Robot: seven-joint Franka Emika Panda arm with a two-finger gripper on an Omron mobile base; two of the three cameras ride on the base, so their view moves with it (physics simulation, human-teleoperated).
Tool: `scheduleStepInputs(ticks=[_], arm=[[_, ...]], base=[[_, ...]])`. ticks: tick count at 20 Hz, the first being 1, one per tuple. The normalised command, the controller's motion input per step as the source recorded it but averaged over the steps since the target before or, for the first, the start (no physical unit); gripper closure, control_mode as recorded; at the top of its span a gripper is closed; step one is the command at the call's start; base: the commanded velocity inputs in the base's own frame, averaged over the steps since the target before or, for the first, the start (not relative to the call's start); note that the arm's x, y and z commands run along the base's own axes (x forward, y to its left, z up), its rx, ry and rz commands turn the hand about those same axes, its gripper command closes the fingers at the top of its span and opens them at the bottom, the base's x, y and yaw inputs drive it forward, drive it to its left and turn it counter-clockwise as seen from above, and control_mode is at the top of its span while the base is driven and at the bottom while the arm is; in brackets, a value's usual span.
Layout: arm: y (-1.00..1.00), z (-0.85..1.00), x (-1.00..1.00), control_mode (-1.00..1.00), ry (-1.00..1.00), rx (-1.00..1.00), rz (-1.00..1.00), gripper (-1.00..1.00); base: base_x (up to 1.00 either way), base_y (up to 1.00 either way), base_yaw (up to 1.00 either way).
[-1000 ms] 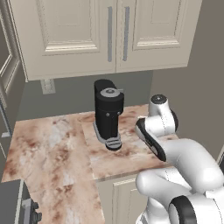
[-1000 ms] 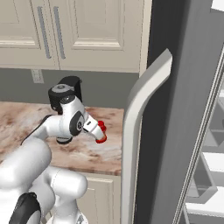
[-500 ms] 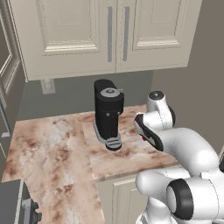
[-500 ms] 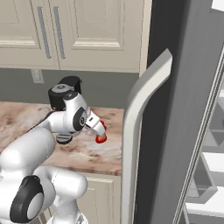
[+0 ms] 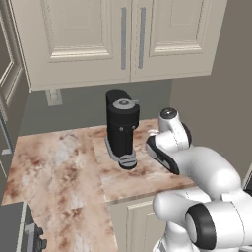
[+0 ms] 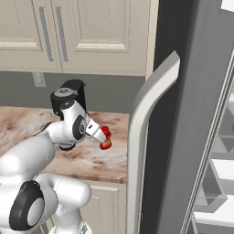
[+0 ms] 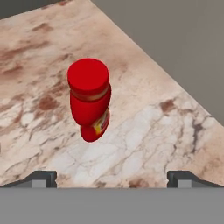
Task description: Place the ketchup and mayonnaise from the counter to the top shelf of the fridge. If the existing items in the fridge are on the top shelf, move them to other shelves.
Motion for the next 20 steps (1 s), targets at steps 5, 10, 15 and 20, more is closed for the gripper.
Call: scheduleStepInputs(ticks=[5, 10, 15, 20], arm=[[0.00, -0.13, 0.00, -1.00, -0.06, -0.04, 0.00, -1.00], [0.00, -0.04, 0.00, -1.00, -0.07, -0.04, 0.00, -1.00], [0.00, -0.01, 0.00, -1.00, -0.07, -0.05, 0.00, -1.00], [0.00, 0.00, 0.04, -1.00, -0.02, -0.03, 0.00, -1.00]], base=[[0.00, 0.00, 0.00], [0.00, 0.00, 0.00], [0.00, 0.00, 0.00], [0.00, 0.00, 0.00]])
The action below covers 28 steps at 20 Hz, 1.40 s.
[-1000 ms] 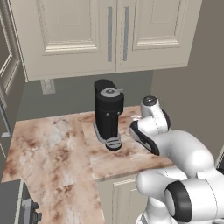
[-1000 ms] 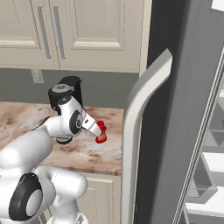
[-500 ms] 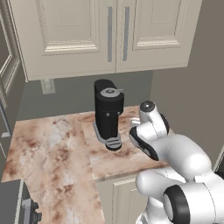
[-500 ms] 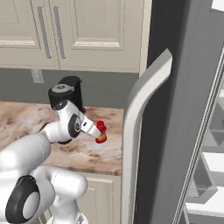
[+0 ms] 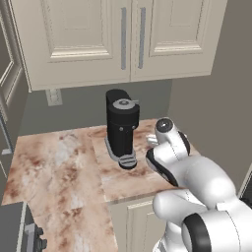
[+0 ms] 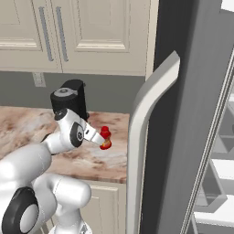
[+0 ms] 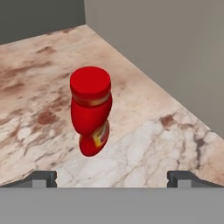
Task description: Place the ketchup and mayonnaise from the counter to the top shelf of the fridge. If the existing items in the fridge are on the top shelf, move them to other shelves.
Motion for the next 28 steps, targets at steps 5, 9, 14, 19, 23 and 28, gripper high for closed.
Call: scheduleStepInputs(ticks=[5, 9, 14, 19, 23, 28], arm=[[0.00, 0.00, 0.29, -1.00, 0.00, 0.00, 0.00, -1.00], [0.00, 0.00, 0.42, -1.00, 0.00, 0.00, 0.00, -1.00], [0.00, 0.00, 0.35, -1.00, 0.00, 0.00, 0.00, -1.00], [-0.03, -0.03, 0.21, -1.00, 0.00, 0.00, 0.00, -1.00], [-0.15, -0.10, 0.05, -1.00, 0.00, -0.01, -0.04, -1.00], [-0.18, -0.05, 0.02, -1.00, 0.00, 0.00, -0.06, -1.00]], base=[[0.00, 0.00, 0.00], [0.00, 0.00, 0.00], [0.00, 0.00, 0.00], [0.00, 0.00, 0.00], [0.00, 0.00, 0.00], [0.00, 0.00, 0.00]])
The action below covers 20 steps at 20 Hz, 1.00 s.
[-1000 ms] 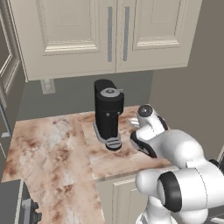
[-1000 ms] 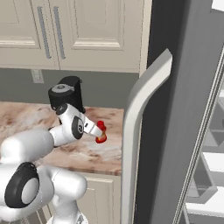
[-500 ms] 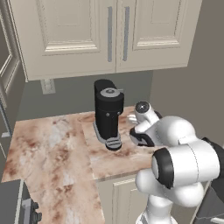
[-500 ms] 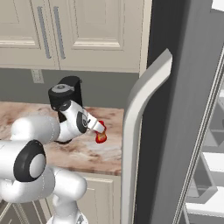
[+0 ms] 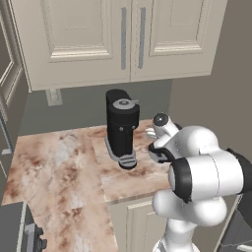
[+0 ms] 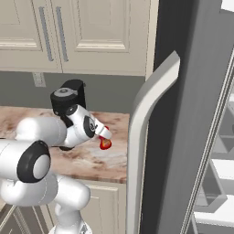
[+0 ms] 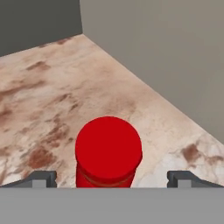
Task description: Place the ketchup and mayonnaise from the counter to the top shelf of the fridge. If the existing items in the fridge are on the top shelf, move them to other shelves.
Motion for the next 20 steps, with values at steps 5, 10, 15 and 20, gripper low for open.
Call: scheduleStepInputs(ticks=[5, 10, 15, 20], arm=[[-0.04, 0.00, 0.07, -1.00, 0.00, 0.00, -0.03, -1.00], [0.00, -0.01, 0.11, -1.00, 0.00, -0.01, 0.00, -1.00], [0.00, -0.02, 0.16, -1.00, 0.00, -0.01, 0.00, -1.00], [0.00, -0.04, 0.16, -1.00, 0.00, 0.00, 0.00, -1.00]], base=[[0.00, 0.00, 0.00], [0.00, 0.00, 0.00], [0.00, 0.00, 0.00], [0.00, 0.00, 0.00]])
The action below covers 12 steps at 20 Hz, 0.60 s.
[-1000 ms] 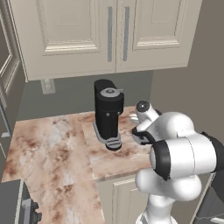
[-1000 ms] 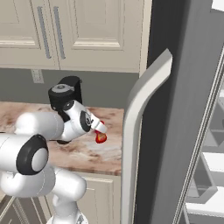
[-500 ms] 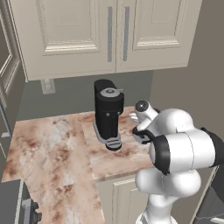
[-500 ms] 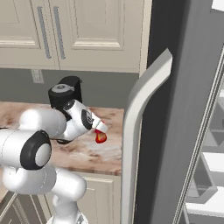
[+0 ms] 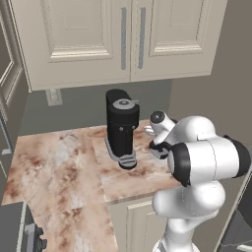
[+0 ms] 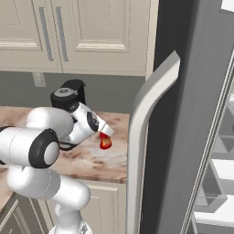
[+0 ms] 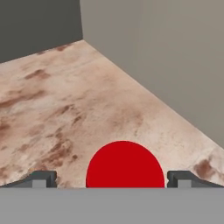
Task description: Place the ketchup and mayonnaise from the counter to the top shelf of the fridge. If the existing items in the fridge are on the top shelf, move them to other shelves.
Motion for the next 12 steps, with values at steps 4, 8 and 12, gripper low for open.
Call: scheduleStepInputs(ticks=[4, 8, 12], arm=[[0.00, -0.07, 0.10, -1.00, 0.00, -0.01, 0.00, -1.00], [0.00, -0.11, 0.02, -1.00, 0.00, -0.02, 0.00, 1.00], [-0.09, -0.06, 0.00, -1.00, 0.00, -0.01, 0.00, 1.00]], base=[[0.00, 0.00, 0.00], [0.00, 0.00, 0.00], [0.00, 0.00, 0.00]])
